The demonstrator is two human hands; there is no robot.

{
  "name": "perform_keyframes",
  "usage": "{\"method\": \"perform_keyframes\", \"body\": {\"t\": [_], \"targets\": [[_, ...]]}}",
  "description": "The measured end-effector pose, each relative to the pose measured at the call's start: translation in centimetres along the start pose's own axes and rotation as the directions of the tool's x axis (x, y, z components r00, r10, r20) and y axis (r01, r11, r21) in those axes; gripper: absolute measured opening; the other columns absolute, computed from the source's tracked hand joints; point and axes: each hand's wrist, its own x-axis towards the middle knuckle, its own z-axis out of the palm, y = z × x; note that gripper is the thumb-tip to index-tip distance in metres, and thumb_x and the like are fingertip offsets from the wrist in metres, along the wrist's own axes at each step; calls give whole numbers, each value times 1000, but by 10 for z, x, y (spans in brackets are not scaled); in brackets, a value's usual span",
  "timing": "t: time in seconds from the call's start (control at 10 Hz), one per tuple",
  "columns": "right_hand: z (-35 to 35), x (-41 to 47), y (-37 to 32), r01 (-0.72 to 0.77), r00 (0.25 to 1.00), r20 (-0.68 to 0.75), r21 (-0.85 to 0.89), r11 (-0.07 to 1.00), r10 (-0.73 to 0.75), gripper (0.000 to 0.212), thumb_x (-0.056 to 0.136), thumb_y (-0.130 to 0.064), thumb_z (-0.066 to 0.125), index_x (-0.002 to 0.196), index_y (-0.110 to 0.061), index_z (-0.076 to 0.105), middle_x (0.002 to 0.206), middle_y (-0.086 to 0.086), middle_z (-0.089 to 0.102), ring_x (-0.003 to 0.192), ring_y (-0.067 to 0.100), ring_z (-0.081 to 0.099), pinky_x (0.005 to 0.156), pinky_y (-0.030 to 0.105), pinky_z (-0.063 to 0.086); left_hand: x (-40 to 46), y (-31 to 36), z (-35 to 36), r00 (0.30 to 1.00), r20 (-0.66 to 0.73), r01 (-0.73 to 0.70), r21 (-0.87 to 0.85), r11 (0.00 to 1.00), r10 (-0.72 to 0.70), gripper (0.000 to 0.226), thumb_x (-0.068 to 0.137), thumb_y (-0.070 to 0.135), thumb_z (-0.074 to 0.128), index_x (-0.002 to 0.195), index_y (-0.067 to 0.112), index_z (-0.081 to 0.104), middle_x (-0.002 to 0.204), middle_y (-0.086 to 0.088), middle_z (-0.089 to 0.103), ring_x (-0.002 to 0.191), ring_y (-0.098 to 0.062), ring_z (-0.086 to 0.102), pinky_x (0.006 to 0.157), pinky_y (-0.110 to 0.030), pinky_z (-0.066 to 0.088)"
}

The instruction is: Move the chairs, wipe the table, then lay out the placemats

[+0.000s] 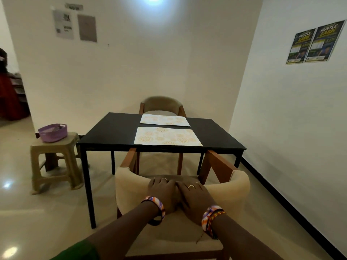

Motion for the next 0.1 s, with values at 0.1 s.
{"method": "perform_keyframes", "body": {"t": [0.1], "targets": [[-35, -7, 7, 30, 974, -227, 84, 996, -10, 43, 97, -17, 44, 139, -20, 38, 137, 4, 49, 124, 13, 48, 106, 23, 37, -14, 26, -45, 975, -223, -62, -233, 971, 9, 37, 89, 27, 57, 124, 15, 55, 124, -6, 59, 117, -22, 55, 101, -34, 45]]}}
